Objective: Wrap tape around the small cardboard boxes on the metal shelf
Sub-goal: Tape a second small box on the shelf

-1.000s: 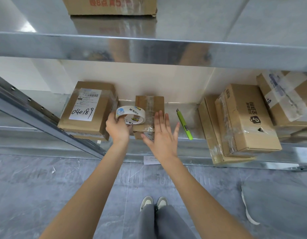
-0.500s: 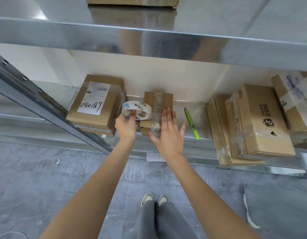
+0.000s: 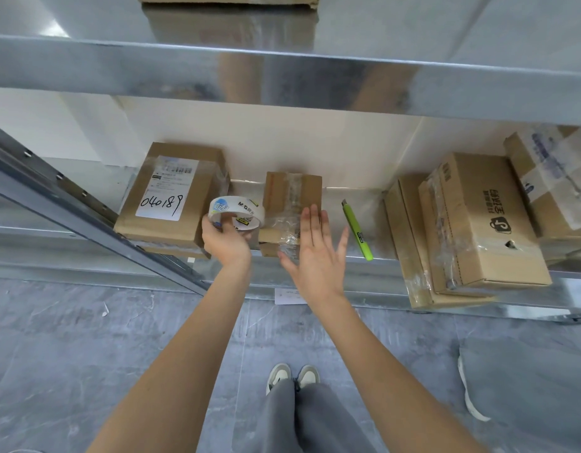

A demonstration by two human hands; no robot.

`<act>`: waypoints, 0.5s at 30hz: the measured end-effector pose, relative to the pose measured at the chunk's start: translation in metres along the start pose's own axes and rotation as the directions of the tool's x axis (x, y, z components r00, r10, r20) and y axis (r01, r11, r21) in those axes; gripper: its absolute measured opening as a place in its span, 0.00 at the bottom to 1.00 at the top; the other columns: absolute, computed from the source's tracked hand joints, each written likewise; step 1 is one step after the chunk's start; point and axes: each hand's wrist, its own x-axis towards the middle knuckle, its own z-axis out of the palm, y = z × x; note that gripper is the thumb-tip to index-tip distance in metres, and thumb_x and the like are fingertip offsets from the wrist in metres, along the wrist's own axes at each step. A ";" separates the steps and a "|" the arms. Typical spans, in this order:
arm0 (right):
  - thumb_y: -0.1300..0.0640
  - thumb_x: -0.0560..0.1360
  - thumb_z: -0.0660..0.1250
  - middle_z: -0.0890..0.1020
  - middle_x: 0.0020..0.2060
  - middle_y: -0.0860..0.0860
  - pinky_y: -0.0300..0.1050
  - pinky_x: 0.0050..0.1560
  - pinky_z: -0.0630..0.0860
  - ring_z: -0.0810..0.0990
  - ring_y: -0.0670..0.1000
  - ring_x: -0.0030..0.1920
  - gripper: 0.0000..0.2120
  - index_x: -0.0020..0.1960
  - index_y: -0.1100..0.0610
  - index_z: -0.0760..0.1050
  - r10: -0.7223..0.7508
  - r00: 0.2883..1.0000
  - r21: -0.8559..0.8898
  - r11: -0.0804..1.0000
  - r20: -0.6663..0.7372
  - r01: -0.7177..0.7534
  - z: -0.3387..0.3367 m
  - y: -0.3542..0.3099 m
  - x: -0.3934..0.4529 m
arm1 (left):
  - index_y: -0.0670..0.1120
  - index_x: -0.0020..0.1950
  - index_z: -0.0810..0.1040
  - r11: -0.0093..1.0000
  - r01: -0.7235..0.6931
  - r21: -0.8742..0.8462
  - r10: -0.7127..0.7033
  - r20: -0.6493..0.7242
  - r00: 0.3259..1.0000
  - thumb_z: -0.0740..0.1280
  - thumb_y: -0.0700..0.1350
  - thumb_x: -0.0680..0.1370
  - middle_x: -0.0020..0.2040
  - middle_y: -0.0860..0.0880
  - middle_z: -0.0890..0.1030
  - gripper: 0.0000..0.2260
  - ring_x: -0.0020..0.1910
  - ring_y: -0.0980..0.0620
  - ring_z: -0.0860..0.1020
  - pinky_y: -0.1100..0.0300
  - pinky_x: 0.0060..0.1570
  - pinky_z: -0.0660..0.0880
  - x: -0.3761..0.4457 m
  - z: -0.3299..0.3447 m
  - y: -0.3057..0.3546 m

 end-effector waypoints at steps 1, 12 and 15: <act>0.34 0.78 0.53 0.50 0.79 0.52 0.64 0.74 0.40 0.46 0.51 0.78 0.41 0.79 0.58 0.44 0.006 1.000 0.010 1.000 0.003 -0.006 0.000 0.001 0.001 | 0.42 0.59 0.76 0.998 0.041 -0.039 -0.040 0.019 0.999 0.64 0.43 0.82 0.50 0.46 0.80 0.08 0.38 0.52 0.80 0.59 0.30 0.78 -0.001 0.002 0.000; 0.25 0.71 0.49 0.48 0.79 0.55 0.61 0.72 0.31 0.43 0.51 0.78 0.51 0.79 0.61 0.45 0.107 0.994 -0.012 0.994 0.004 -0.107 -0.013 0.049 -0.001 | 0.40 0.61 0.75 0.931 0.366 0.010 -0.320 0.506 0.801 0.64 0.46 0.82 0.54 0.40 0.82 0.12 0.43 0.49 0.83 0.61 0.44 0.82 -0.039 0.020 -0.020; 0.22 0.69 0.45 0.48 0.79 0.56 0.64 0.72 0.33 0.43 0.52 0.78 0.54 0.79 0.62 0.44 0.158 0.987 -0.062 0.986 0.008 -0.157 -0.013 0.045 0.002 | 0.40 0.60 0.74 0.933 0.359 -0.009 -0.310 0.482 0.819 0.63 0.46 0.82 0.52 0.38 0.82 0.12 0.41 0.49 0.83 0.63 0.36 0.81 -0.041 0.028 -0.022</act>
